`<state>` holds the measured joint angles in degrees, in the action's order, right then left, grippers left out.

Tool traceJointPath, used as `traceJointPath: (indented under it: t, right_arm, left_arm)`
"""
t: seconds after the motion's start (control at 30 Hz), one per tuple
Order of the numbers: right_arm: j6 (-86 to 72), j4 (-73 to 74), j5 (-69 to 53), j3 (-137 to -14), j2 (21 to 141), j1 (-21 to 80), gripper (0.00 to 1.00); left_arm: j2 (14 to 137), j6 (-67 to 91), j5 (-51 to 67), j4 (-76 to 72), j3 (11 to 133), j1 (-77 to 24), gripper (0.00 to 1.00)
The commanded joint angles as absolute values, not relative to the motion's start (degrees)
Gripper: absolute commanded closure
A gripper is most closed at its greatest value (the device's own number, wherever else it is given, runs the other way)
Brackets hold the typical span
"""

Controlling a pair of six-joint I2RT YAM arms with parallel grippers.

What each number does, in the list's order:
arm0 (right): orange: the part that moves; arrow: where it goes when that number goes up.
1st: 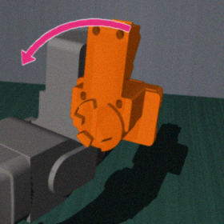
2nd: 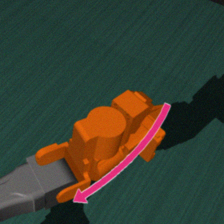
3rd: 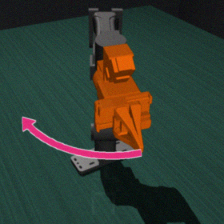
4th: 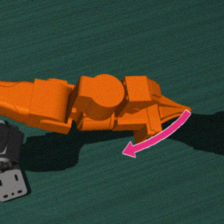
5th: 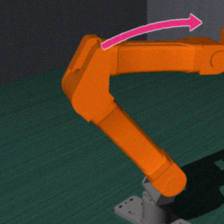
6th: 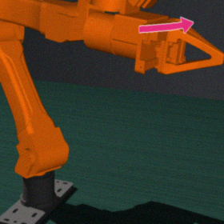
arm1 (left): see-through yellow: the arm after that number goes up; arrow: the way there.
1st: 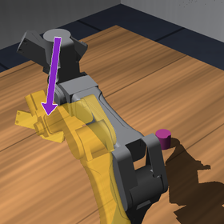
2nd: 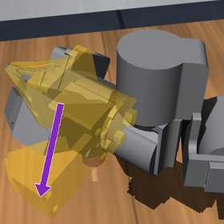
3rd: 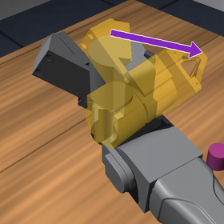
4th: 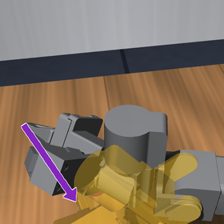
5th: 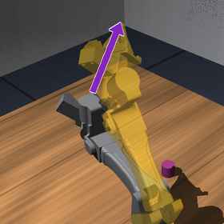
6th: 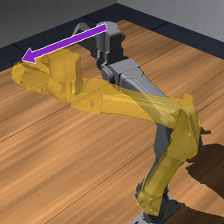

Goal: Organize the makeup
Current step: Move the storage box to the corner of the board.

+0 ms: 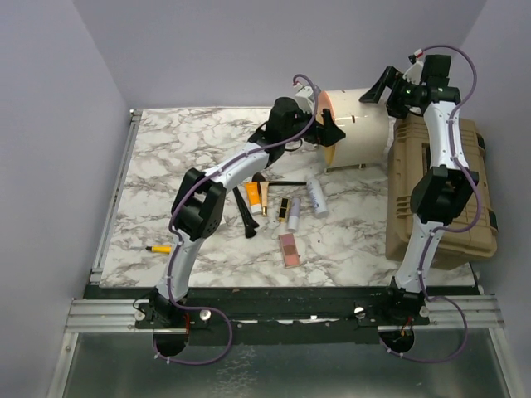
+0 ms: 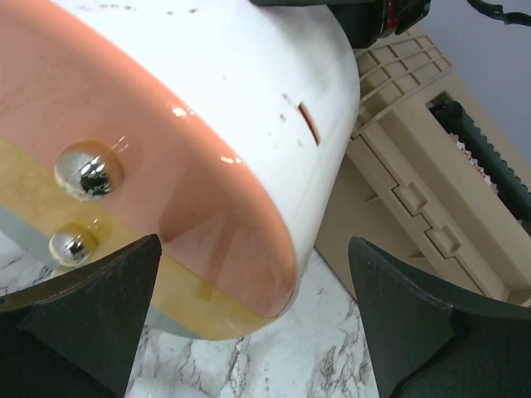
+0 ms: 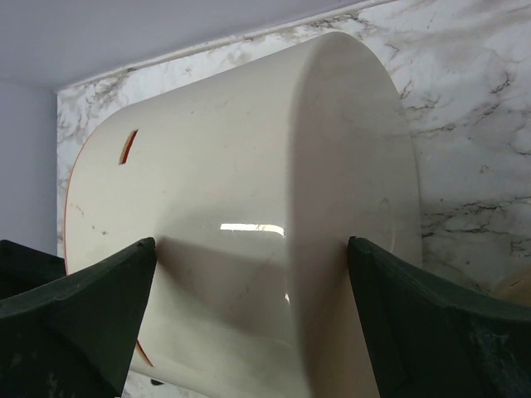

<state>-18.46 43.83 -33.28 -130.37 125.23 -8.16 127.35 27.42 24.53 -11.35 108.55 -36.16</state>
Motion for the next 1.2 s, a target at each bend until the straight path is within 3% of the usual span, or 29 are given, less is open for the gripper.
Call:
traceJointPath:
  t: [0.0,0.53,1.17]
  right_arm:
    - [-16.94,50.4,-35.9,-134.78,127.23,-6.2,0.0]
    - [-12.21,53.94,-31.27,-130.77,127.09,1.52,0.0]
    - [-12.07,53.59,-36.67,-128.57,130.29,4.71,0.0]
  left_arm:
    - [129.53,28.61,28.47,-13.06,111.97,-36.1,0.04]
    - [123.06,32.29,31.05,-14.66,102.7,-37.08,0.1]
    - [118.1,32.72,30.65,-15.41,98.58,-38.51,0.1]
